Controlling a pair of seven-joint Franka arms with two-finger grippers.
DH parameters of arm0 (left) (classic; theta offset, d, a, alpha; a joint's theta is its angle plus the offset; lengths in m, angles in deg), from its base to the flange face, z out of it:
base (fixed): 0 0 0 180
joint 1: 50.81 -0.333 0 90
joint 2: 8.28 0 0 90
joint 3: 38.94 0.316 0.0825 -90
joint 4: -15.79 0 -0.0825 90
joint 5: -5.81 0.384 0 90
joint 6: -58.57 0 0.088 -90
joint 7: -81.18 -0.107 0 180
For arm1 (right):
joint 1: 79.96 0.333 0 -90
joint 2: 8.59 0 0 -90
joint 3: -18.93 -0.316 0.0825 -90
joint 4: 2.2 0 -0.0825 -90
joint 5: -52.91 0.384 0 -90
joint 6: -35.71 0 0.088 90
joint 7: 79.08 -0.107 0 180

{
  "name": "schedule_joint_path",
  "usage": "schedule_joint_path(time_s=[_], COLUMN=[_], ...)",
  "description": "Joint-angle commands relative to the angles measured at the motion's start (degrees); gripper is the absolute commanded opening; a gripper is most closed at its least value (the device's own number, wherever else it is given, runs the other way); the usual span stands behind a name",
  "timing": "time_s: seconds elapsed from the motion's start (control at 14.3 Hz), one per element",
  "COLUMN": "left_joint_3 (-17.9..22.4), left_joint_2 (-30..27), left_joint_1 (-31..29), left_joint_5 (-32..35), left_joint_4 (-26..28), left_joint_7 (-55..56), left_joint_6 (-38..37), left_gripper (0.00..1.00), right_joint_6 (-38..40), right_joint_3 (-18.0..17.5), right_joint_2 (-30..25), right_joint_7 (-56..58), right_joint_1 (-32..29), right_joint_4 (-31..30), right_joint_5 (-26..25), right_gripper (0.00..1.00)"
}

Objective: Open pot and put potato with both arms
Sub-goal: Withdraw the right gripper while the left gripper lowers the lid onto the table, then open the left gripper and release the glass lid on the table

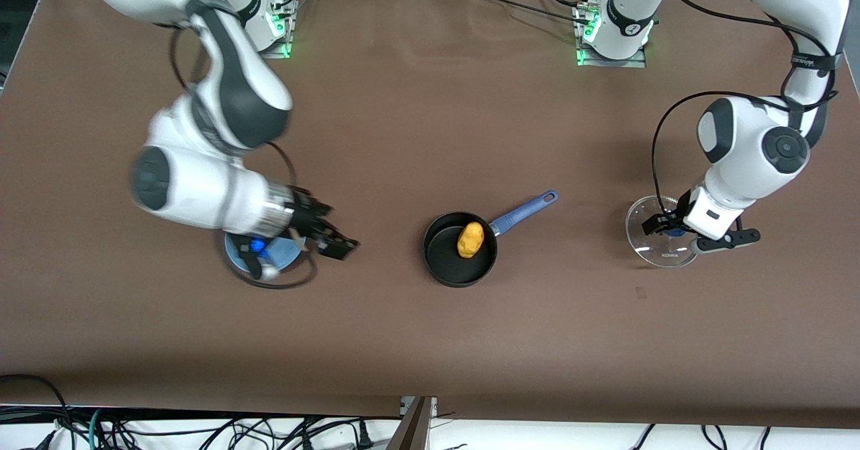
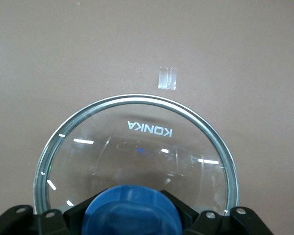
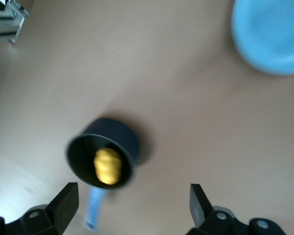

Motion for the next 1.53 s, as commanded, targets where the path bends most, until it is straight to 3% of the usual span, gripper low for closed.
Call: schedule_joint_path(time_s=[0.0,0.14,0.35,0.49,0.7,0.84,0.98,1.12,1.26,1.47], left_joint_3=[-0.42,-0.33,-0.33,-0.33,-0.33,-0.33,-0.33,-0.42,-0.42,-0.51], left_joint_2=[1.77,3.53,6.78,8.11,9.25,9.34,9.08,7.94,5.84,2.58], left_joint_1=[-0.55,-0.55,-0.72,-0.72,-0.72,-0.72,-0.64,-0.64,-0.64,-0.55], left_joint_5=[1.27,2.84,4.52,4.52,4.52,4.52,4.52,4.52,4.52,4.52], left_joint_4=[3.37,3.46,3.46,3.55,3.29,3.11,2.76,2.59,2.50,-1.88], left_joint_7=[-1.31,-1.31,-1.22,-1.13,-1.04,-1.04,-1.04,-0.70,-0.43,-0.43], left_joint_6=[6.10,6.81,9.44,11.64,12.08,12.09,11.91,11.47,10.86,1.40], left_gripper=[0.36,0.36,0.36,0.36,0.45,0.71,0.90,0.99,1.00,1.00], right_joint_6=[7.67,9.71,8.67,8.67,9.10,9.02,8.75,9.54,9.63,9.54], right_joint_3=[1.79,4.52,5.58,7.95,11.73,12.00,12.00,11.92,11.83,11.74], right_joint_2=[-10.03,-16.36,-26.29,-29.82,-31.07,-31.33,-31.33,-30.55,-29.66,-29.58], right_joint_7=[14.07,22.34,33.59,42.10,53.20,54.89,55.60,55.77,55.51,54.99], right_joint_1=[-4.14,-4.06,-4.23,-4.23,-4.23,-4.23,-4.23,-4.23,-4.15,-3.97], right_joint_4=[-8.30,-13.99,-24.90,-27.20,-26.69,-26.25,-25.81,-23.53,-22.21,-21.58], right_joint_5=[0.09,-1.83,-9.56,-12.82,-15.11,-18.08,-19.25,-19.34,-20.38,-20.74], right_gripper=[1.00,1.00,1.00,1.00,1.00,1.00,1.00,1.00,1.00,1.00])
